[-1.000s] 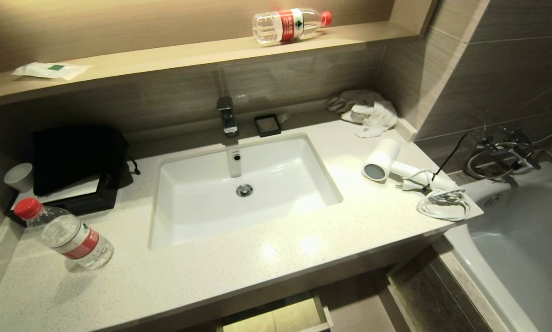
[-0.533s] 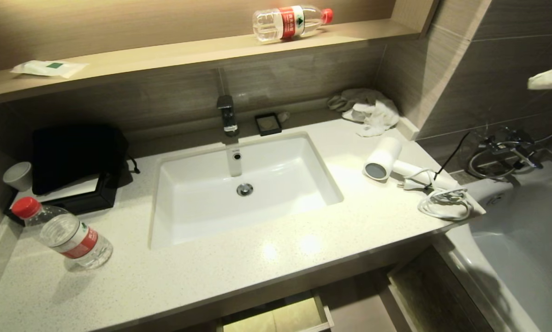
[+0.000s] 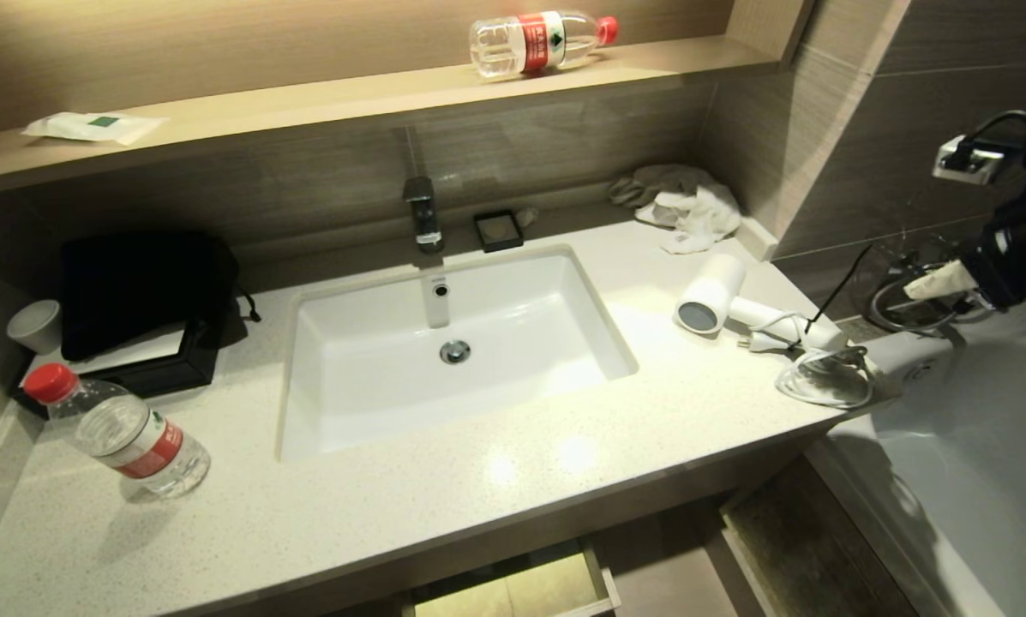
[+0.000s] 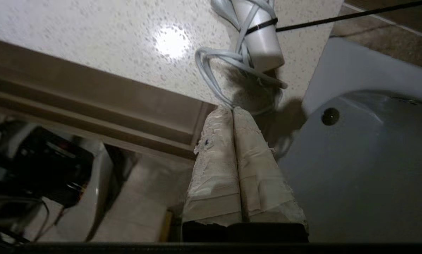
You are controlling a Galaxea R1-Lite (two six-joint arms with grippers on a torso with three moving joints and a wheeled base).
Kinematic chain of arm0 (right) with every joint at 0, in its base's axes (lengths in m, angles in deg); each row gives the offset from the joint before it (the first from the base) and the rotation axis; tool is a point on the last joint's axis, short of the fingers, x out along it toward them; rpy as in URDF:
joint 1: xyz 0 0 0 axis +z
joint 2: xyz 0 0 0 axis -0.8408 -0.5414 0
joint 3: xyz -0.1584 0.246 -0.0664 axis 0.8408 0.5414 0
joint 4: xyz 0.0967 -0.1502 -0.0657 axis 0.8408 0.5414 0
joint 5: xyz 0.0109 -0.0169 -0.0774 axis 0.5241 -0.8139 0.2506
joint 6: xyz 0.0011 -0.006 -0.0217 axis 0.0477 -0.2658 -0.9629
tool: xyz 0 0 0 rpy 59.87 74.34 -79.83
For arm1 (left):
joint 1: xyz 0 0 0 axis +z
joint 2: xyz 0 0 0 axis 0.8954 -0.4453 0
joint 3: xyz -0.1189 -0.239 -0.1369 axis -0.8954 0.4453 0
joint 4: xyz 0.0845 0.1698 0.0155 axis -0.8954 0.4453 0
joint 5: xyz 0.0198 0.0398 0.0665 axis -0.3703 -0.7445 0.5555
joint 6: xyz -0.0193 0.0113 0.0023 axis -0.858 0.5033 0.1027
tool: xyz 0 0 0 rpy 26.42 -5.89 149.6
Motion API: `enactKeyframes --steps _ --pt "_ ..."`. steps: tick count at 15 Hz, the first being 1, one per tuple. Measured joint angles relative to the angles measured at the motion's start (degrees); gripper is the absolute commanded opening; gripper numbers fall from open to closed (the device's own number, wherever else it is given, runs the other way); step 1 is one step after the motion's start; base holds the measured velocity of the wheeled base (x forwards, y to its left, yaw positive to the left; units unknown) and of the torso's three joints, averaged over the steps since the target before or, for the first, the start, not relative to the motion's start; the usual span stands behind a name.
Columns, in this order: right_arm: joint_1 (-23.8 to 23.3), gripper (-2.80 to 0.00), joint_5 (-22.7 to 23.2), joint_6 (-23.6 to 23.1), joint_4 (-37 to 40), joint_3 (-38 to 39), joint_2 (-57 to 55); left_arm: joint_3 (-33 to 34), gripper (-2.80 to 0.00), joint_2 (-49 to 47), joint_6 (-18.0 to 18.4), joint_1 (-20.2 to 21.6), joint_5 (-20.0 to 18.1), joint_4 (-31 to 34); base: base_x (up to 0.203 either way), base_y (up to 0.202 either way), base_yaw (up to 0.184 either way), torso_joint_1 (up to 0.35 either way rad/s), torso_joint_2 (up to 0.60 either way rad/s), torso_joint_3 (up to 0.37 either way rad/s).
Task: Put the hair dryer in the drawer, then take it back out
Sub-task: Pick up the hairdryer
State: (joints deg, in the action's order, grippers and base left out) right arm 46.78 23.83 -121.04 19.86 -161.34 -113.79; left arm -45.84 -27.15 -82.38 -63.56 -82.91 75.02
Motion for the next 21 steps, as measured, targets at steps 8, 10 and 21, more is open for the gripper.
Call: enactKeyframes --steps 8,10,21 --pt "3.42 0.00 -12.47 -12.73 -3.44 2.05 -5.55 0.00 -2.80 0.00 0.01 0.00 0.00 0.00 0.000 0.000 0.000 0.000 0.00 0.000" --pt "4.68 0.00 -12.61 -13.08 -3.93 1.58 -7.27 0.00 -2.80 0.00 -0.02 0.00 -0.01 -0.02 0.000 0.000 0.000 0.000 0.00 0.000" --pt "8.08 0.00 -12.15 -12.32 -15.13 -3.15 -17.42 0.00 -2.80 0.00 0.00 0.00 -0.02 0.00 0.000 0.000 0.000 0.000 0.00 0.000"
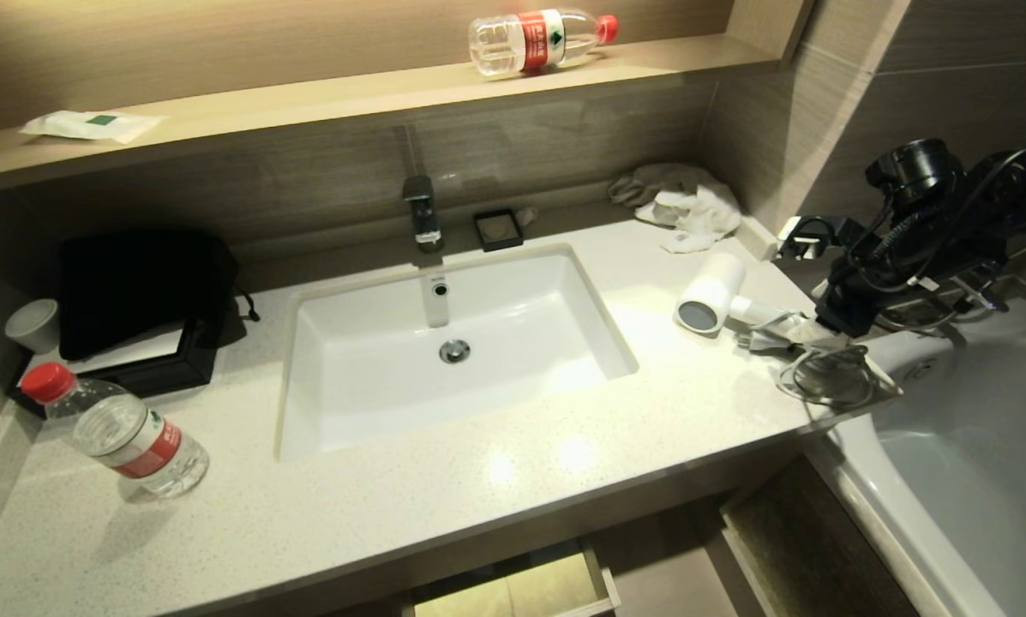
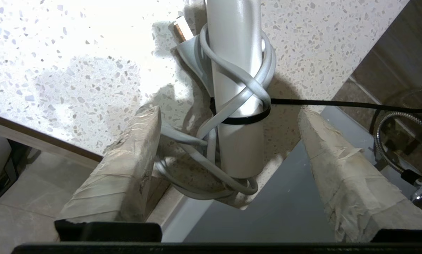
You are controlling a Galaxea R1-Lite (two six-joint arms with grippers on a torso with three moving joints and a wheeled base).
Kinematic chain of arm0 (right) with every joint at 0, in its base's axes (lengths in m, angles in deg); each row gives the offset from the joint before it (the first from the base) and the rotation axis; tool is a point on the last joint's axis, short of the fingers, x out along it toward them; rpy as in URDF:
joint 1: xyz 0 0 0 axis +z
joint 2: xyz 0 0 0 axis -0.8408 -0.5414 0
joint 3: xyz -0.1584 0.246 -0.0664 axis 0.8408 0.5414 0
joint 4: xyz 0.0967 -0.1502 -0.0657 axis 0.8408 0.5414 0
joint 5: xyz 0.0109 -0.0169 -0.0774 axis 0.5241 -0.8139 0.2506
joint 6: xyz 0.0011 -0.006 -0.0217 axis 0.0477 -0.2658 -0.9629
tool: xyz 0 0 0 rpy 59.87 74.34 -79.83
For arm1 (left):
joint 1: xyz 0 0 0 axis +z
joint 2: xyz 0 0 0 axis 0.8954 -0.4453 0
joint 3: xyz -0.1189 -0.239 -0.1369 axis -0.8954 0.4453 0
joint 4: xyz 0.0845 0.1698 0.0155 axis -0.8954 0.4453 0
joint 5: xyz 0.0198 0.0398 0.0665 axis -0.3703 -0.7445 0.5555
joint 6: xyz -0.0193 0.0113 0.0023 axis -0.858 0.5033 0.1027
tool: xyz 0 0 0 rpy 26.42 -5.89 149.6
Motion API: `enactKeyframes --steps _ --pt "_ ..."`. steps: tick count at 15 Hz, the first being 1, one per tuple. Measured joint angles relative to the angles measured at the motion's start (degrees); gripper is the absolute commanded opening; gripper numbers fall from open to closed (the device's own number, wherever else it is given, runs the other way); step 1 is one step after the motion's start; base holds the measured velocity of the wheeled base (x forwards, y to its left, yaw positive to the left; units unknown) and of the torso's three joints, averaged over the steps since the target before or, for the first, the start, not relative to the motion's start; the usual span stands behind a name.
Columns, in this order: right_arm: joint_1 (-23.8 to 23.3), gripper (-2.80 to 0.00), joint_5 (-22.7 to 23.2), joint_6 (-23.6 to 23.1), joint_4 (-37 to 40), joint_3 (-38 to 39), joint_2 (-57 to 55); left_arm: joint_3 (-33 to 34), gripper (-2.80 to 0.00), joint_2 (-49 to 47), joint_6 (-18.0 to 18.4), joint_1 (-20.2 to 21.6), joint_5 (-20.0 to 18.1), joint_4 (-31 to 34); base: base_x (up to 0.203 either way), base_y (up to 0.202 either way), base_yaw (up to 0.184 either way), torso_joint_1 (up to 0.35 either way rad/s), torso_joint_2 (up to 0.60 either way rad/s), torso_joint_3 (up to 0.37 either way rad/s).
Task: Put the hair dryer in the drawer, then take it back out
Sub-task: Pick up the hairdryer
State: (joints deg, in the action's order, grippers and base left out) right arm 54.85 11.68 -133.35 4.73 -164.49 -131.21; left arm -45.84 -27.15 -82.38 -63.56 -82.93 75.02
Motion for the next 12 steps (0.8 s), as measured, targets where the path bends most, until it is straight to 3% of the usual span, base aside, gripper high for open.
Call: enactKeyframes --steps 3,12 --pt "0.39 0.00 3.75 0.01 -0.14 -1.12 -1.34 0.00 -2.80 0.00 -0.02 0.00 0.02 0.00 0.000 0.000 0.000 0.000 0.00 0.000" --pt "1.49 0.00 5.99 -0.64 -2.87 -2.20 -4.28 0.00 -2.80 0.00 0.00 0.00 0.02 -0.02 0.000 0.000 0.000 0.000 0.00 0.000"
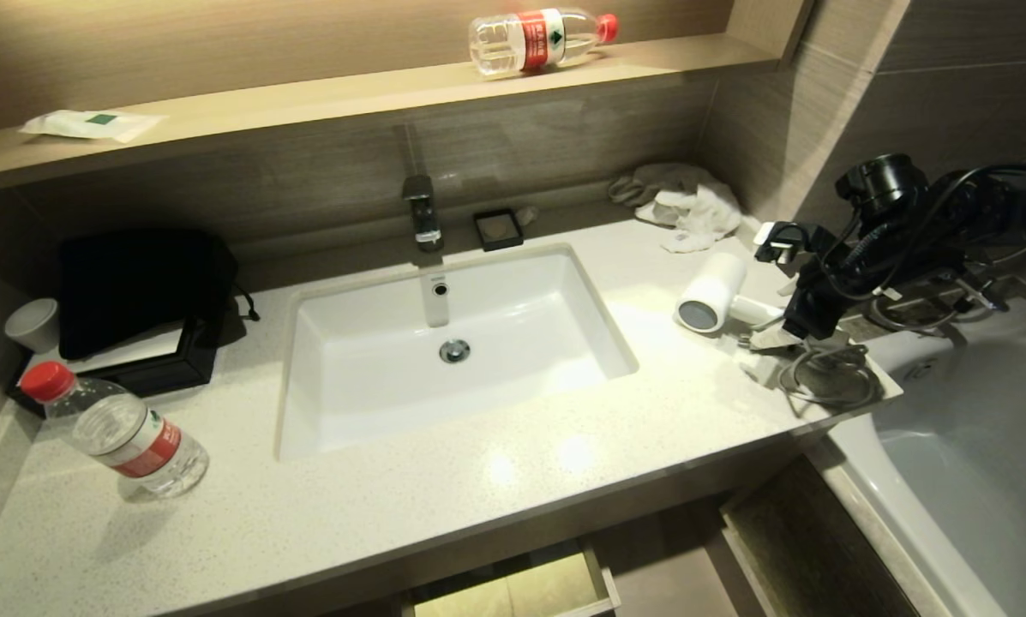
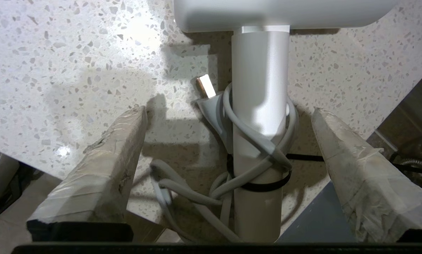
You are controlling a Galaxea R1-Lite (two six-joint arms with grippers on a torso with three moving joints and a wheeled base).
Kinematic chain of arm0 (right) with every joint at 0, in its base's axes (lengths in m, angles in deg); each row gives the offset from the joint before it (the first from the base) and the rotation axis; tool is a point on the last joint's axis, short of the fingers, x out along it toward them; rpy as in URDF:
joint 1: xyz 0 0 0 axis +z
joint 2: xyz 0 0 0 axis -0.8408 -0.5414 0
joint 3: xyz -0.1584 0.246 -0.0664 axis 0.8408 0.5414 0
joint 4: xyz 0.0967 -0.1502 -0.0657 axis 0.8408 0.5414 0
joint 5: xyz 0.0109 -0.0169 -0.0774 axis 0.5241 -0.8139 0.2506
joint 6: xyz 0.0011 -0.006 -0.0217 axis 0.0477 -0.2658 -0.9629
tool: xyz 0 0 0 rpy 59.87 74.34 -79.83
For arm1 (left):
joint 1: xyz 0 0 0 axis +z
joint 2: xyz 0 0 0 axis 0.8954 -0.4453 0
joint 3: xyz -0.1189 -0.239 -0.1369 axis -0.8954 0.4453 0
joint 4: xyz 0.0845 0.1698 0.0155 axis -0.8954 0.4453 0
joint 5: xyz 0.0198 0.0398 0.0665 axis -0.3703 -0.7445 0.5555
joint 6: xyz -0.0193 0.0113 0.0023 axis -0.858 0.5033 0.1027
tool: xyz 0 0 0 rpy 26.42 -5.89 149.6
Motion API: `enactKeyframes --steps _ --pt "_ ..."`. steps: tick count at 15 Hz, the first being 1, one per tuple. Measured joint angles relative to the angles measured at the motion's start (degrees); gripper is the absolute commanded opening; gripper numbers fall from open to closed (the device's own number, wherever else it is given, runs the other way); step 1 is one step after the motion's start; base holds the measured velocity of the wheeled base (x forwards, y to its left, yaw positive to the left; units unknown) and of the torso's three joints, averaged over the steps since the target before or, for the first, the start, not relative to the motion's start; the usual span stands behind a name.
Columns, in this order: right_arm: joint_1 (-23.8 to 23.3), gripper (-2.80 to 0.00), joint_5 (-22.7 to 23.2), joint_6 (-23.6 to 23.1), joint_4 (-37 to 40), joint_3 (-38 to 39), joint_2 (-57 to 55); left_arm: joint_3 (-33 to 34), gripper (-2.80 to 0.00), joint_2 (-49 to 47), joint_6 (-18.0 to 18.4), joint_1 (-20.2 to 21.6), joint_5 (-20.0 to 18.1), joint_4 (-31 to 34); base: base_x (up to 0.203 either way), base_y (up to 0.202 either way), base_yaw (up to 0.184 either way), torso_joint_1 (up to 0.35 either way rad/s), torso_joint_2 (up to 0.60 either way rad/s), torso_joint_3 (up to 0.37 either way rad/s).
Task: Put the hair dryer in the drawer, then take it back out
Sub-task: Pick up the hairdryer
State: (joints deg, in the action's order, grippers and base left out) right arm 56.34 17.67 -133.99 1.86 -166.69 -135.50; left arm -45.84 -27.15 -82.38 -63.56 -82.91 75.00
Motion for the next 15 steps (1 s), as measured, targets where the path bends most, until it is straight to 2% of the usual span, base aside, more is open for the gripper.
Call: enactKeyframes --steps 15 --pt "0.39 0.00 -0.01 -0.27 -8.85 -0.32 -5.90 0.00 -2.80 0.00 0.00 0.00 0.00 0.02 0.000 0.000 0.000 0.000 0.00 0.000"
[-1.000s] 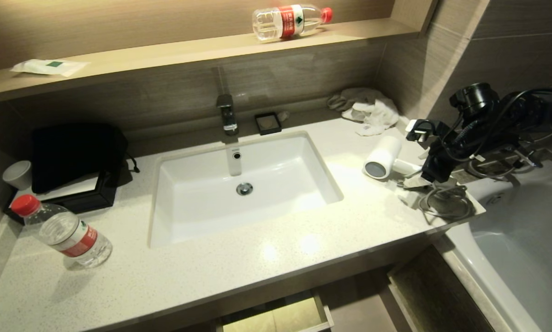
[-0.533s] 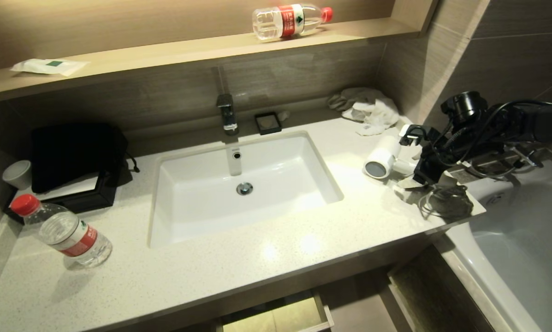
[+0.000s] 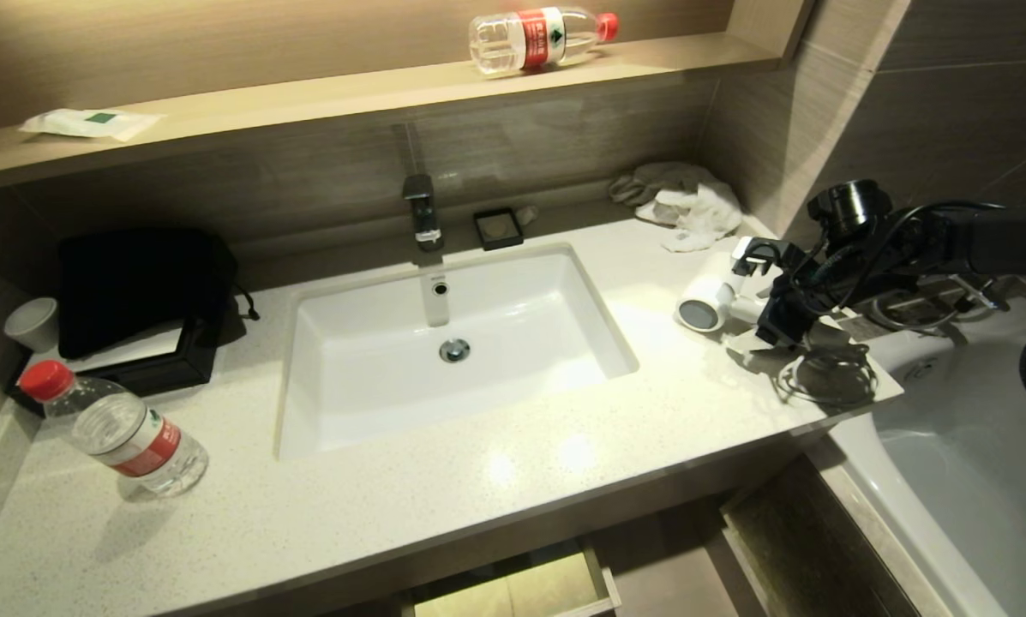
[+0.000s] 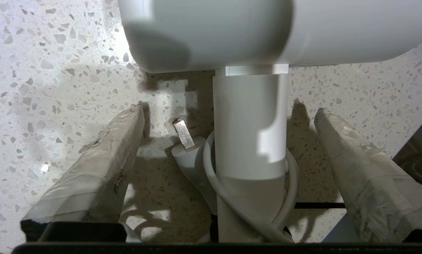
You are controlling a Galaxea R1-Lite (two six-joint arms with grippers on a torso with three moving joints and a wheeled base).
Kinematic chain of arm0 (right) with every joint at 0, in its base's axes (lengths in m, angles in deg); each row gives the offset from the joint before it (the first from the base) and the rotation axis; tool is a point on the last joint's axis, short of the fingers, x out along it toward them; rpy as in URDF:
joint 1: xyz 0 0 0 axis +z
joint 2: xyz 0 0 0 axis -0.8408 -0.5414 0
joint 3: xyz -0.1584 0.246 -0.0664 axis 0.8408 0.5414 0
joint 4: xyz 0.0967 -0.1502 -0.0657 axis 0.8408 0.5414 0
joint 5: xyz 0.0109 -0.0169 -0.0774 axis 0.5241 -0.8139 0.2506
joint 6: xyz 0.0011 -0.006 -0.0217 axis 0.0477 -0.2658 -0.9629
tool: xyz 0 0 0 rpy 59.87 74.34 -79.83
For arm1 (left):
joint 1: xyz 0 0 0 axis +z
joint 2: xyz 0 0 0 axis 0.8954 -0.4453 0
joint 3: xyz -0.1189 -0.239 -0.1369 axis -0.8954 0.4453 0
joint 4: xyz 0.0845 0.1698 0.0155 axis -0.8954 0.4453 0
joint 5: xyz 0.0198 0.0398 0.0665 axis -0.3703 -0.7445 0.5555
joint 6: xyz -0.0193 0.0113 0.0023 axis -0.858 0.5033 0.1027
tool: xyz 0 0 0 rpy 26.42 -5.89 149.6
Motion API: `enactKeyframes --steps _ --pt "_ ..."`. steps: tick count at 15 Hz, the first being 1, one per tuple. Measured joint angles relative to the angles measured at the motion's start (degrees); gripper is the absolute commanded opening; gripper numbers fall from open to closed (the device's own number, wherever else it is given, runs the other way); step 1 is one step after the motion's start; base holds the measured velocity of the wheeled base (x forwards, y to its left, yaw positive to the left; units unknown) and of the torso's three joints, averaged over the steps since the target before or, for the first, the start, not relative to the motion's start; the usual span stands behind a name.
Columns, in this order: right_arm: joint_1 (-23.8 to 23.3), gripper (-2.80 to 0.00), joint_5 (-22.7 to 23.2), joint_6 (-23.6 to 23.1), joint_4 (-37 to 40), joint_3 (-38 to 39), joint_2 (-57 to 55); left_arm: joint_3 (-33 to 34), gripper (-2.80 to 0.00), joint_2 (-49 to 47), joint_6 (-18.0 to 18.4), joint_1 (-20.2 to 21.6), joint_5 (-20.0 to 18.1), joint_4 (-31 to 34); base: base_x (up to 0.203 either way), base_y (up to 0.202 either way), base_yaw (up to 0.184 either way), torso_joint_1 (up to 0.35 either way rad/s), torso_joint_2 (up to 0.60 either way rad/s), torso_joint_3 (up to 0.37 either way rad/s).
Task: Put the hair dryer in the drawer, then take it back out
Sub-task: Pick up the hairdryer
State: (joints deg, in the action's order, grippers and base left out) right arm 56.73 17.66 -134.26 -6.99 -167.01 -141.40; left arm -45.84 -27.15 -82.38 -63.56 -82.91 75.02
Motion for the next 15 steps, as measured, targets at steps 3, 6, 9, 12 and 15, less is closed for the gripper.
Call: enactKeyframes --steps 3,6,9,12,15 --pt "0.07 0.00 0.00 0.00 -0.89 0.02 -0.38 0.00 -2.80 0.00 -0.02 0.00 0.00 0.02 0.000 0.000 0.000 0.000 0.00 0.000" --pt "0.07 -2.80 0.04 0.01 -0.89 0.02 -0.44 0.00 -2.80 0.00 0.01 0.00 0.00 0.02 0.000 0.000 0.000 0.000 0.01 0.009" --pt "0.27 -2.80 0.00 0.17 -0.92 0.00 -0.39 0.00 -2.80 0.00 0.00 0.00 0.00 -0.02 0.000 0.000 0.000 0.000 0.00 0.000" --pt "0.30 -2.80 0.00 0.29 -0.89 0.00 -0.05 0.00 -2.80 0.00 0.00 0.00 0.00 0.02 0.000 0.000 0.000 0.000 0.00 0.000" --pt "0.30 -2.80 -0.05 0.39 -0.77 0.07 0.62 0.00 -2.80 0.00 0.00 0.00 0.00 0.00 0.000 0.000 0.000 0.000 0.00 0.000"
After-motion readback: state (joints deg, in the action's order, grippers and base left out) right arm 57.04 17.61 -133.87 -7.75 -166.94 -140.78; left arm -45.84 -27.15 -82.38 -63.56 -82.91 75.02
